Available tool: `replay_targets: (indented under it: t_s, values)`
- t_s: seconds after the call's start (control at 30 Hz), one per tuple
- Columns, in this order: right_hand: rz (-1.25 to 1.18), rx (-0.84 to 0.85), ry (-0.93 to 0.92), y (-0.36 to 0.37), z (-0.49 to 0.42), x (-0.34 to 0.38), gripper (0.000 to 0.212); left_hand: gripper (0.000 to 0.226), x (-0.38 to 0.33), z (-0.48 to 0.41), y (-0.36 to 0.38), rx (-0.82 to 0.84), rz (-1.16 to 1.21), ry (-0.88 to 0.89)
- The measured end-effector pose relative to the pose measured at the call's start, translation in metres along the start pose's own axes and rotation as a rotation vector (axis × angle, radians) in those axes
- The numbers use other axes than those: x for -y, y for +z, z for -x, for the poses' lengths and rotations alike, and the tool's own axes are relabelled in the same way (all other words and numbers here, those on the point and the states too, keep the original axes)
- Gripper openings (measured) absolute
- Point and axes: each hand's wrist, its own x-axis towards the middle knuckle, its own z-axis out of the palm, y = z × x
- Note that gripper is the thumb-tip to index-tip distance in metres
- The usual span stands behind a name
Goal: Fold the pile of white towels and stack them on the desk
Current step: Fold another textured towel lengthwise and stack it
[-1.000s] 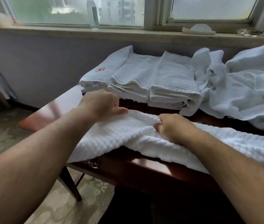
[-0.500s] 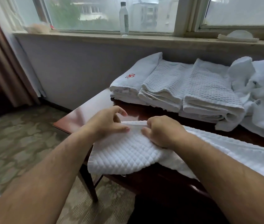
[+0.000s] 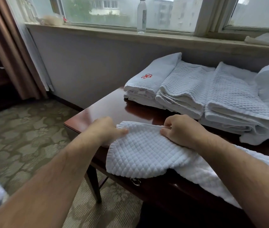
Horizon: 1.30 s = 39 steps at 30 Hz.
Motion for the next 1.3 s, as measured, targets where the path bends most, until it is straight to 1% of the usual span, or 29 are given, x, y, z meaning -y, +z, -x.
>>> replay_targets:
  t_s: [0.07, 0.13, 0.27, 0.3, 0.37, 0.43, 0.5, 0.57, 0.63, 0.7, 0.77, 0.8, 0.83, 0.87, 0.9, 0.93, 0.97, 1.0, 1.1, 1.17, 1.2, 1.27, 1.3]
  values:
    - [-0.010, -0.022, -0.011, 0.002, -0.002, 0.000, 0.019, 0.051, -0.003, 0.002, -0.001, 0.012, -0.039, -0.014]
    - [-0.049, -0.048, -0.019, 0.003, -0.003, -0.001, 0.018, 0.047, -0.007, 0.002, -0.001, 0.028, -0.041, -0.013]
    - [-0.128, -0.065, -0.030, 0.002, -0.001, -0.007, 0.018, 0.022, -0.011, 0.001, 0.004, 0.056, 0.131, 0.073]
    - [-0.142, -0.068, -0.032, 0.002, -0.001, -0.009, 0.019, 0.019, -0.012, 0.000, 0.004, 0.035, 0.177, 0.094]
    - [-0.163, -0.097, -0.021, 0.001, 0.000, -0.012, 0.024, 0.018, -0.016, -0.007, 0.002, -0.018, 0.251, 0.110]
    - [-0.192, -0.133, 0.023, 0.000, 0.002, -0.017, 0.031, 0.021, -0.022, -0.018, -0.003, -0.067, 0.297, 0.109]
    - [-0.168, -0.122, 0.075, -0.001, 0.004, -0.024, 0.039, 0.016, -0.027, -0.033, -0.011, -0.154, 0.316, 0.139]
    - [-0.072, -0.058, 0.106, -0.002, 0.006, -0.031, 0.037, 0.007, -0.029, -0.047, -0.016, -0.213, 0.257, 0.156]
    - [-0.045, -0.006, 0.117, -0.003, 0.008, -0.039, 0.028, 0.009, -0.030, -0.061, -0.015, -0.200, 0.070, 0.119]
    - [-0.084, 0.005, 0.094, -0.001, 0.011, -0.044, 0.021, 0.017, -0.028, -0.069, -0.004, -0.179, -0.111, 0.028]
    - [-0.088, -0.039, 0.064, 0.007, 0.014, -0.046, 0.016, 0.033, -0.026, -0.069, 0.009, -0.229, -0.101, -0.047]
    - [-0.074, -0.082, 0.048, 0.012, 0.015, -0.046, 0.016, 0.043, -0.026, -0.067, 0.015, -0.289, -0.054, -0.020]
    - [-0.068, -0.126, 0.026, 0.016, 0.016, -0.046, 0.017, 0.051, -0.027, -0.063, 0.020, -0.344, -0.016, 0.071]
    - [-0.085, -0.165, -0.002, 0.019, 0.017, -0.046, 0.017, 0.057, -0.027, -0.061, 0.024, -0.370, -0.002, 0.198]
    - [-0.122, -0.198, -0.033, 0.020, 0.017, -0.046, 0.018, 0.059, -0.028, -0.058, 0.027, -0.357, -0.016, 0.320]
    - [-0.165, -0.225, -0.058, 0.021, 0.017, -0.046, 0.018, 0.059, -0.029, -0.055, 0.030, -0.311, -0.043, 0.400]
    - [-0.196, -0.245, -0.070, 0.020, 0.016, -0.047, 0.019, 0.060, -0.030, -0.052, 0.033, -0.241, -0.077, 0.429]
    - [-0.202, -0.255, -0.069, 0.020, 0.016, -0.047, 0.020, 0.060, -0.030, -0.051, 0.037, -0.173, -0.117, 0.419]
    - [-0.115, -0.288, -0.053, 0.024, 0.015, -0.047, 0.022, 0.061, -0.031, -0.050, 0.043, -0.056, -0.217, 0.362]
    - [-0.063, -0.335, -0.006, 0.028, 0.016, -0.046, 0.025, 0.062, -0.034, -0.049, 0.042, -0.040, -0.243, 0.380]
    - [-0.034, -0.350, 0.045, 0.028, 0.016, -0.046, 0.028, 0.064, -0.039, -0.049, 0.040, -0.050, -0.256, 0.422]
    - [0.031, -0.335, 0.168, 0.024, 0.018, -0.048, 0.036, 0.062, -0.057, -0.046, 0.041, -0.092, -0.244, 0.555]
    - [0.053, -0.309, 0.219, 0.020, 0.021, -0.051, 0.039, 0.056, -0.070, -0.044, 0.043, -0.103, -0.209, 0.622]
